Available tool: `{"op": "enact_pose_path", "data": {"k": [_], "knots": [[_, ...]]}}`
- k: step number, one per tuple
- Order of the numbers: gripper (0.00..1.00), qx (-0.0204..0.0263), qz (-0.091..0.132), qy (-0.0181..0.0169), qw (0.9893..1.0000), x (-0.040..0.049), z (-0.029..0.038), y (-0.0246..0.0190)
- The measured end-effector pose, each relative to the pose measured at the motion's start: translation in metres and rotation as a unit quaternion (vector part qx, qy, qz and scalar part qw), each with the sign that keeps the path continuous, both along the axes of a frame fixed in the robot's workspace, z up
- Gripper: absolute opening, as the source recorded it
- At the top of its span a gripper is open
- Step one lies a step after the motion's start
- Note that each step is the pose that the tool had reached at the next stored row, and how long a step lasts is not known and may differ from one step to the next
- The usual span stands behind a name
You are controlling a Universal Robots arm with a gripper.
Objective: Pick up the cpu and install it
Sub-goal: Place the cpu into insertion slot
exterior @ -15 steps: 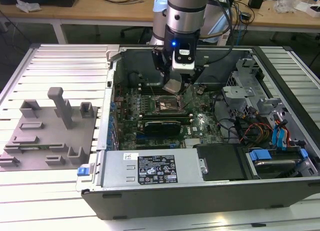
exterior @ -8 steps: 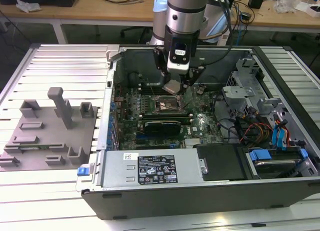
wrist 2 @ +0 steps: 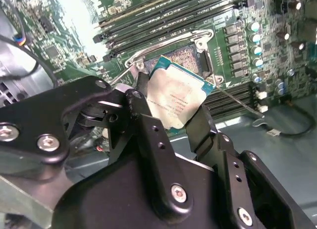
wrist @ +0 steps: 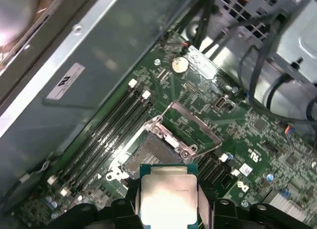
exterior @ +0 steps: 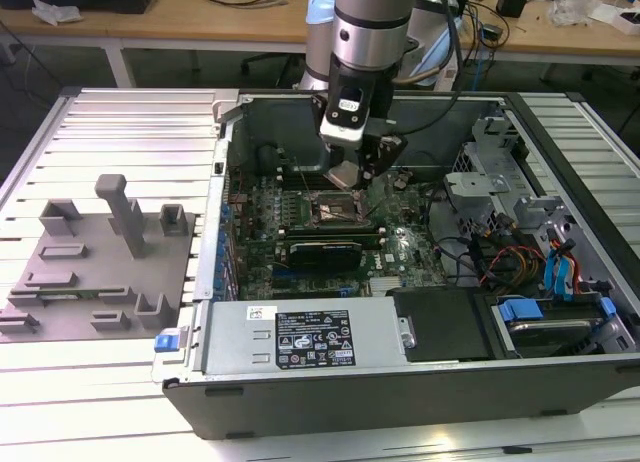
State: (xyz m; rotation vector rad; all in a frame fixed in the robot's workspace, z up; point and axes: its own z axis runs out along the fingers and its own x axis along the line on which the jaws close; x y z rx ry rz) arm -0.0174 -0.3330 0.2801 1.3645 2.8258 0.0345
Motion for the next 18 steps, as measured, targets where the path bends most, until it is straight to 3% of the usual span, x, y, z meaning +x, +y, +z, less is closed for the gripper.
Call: {"op": "enact_pose_path", "data": {"k": [4,7,11,15,18], "knots": [[0.55,0.0000,-0.032,0.0000,0.9995,0.0000,-0.0010,0.0000],[0.55,-0.0001,-0.058,0.0000,0.9983,0.0000,-0.0017,0.0000],[0.55,-0.0001,-0.122,0.0000,0.9925,0.0000,-0.0035,0.0000],[0.55,-0.0001,-0.155,0.0000,0.9879,0.0000,-0.0045,0.0000],[0.55,-0.0001,-0.201,0.0000,0.9796,0.0000,-0.0061,0.0000]]}}
